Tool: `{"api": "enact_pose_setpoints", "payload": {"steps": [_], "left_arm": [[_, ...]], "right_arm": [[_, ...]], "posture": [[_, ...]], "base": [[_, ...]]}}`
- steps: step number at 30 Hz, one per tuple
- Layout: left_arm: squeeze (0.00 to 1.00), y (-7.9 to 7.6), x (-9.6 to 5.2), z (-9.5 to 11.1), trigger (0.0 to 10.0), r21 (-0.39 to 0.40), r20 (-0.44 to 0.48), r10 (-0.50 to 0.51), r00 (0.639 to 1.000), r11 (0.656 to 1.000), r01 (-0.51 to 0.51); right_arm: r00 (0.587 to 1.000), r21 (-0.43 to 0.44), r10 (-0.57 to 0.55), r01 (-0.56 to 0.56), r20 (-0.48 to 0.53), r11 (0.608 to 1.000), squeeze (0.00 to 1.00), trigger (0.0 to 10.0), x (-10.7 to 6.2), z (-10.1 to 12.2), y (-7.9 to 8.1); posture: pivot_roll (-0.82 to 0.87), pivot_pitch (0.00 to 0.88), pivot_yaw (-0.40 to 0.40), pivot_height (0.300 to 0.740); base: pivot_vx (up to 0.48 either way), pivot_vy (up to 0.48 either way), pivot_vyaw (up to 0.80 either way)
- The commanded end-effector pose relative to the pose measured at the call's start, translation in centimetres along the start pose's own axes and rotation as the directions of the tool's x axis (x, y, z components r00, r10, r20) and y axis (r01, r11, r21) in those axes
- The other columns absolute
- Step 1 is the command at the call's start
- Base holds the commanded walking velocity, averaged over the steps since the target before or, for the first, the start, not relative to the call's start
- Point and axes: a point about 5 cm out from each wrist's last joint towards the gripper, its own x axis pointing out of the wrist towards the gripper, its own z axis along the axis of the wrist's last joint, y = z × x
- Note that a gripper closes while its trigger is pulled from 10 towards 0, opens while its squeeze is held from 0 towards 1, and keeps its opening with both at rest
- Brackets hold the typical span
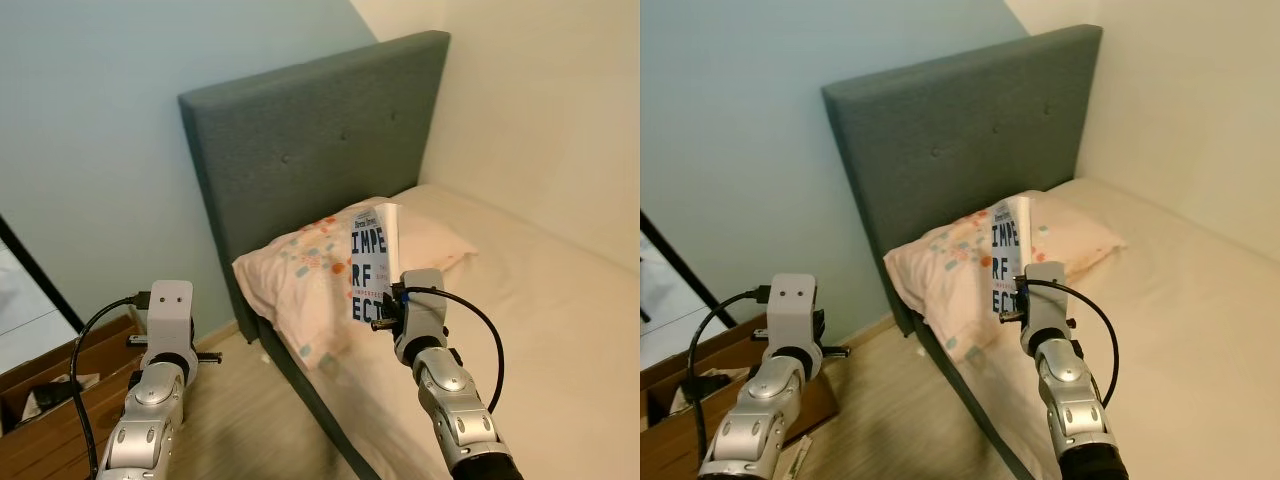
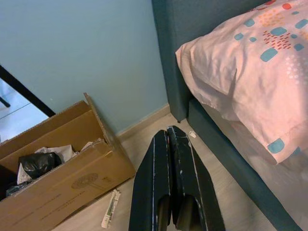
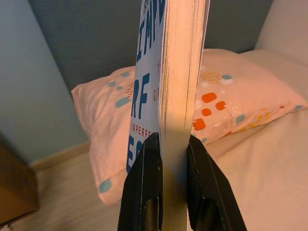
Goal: Clean up the room
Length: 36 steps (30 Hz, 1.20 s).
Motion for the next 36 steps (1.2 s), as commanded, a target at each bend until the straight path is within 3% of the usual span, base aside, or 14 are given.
{"api": "enact_pose_setpoints", "payload": {"steps": [1,6,20,36], "left_arm": [[0.00,0.4,0.0,0.0,10.0,0.022,0.005,0.012,1.000,1.000,-0.012],[0.00,0.3,0.2,0.0,10.0,0.038,0.004,0.005,1.000,0.999,-0.006],[0.00,0.3,0.1,0.0,10.0,0.016,0.018,0.023,1.000,1.000,-0.023],[0.00,0.1,0.0,-0.2,10.0,0.013,0.014,0.018,1.000,1.000,-0.018]], "right_arm": [[1.000,0.034,-0.011,0.010,0.025,0.999,0.00,10.0,0.1,0.8,-0.3],[0.998,0.062,-0.031,0.034,-0.050,0.998,0.00,10.0,0.7,0.9,-1.3],[0.998,-0.006,0.012,-0.013,-0.055,1.000,0.00,10.0,1.6,1.5,-1.7],[0.996,-0.023,0.033,-0.035,-0.081,0.999,0.00,10.0,1.7,1.4,-2.0]], "posture": [[-0.04,0.061,0.032,0.740],[-0.04,0.056,0.036,0.740],[-0.04,0.046,0.015,0.695],[-0.04,0.043,0.014,0.635]], "base": [[0.000,0.000,0.00],[0.000,0.000,0.00],[0.000,0.000,0.00],[0.000,0.000,0.00]]}}
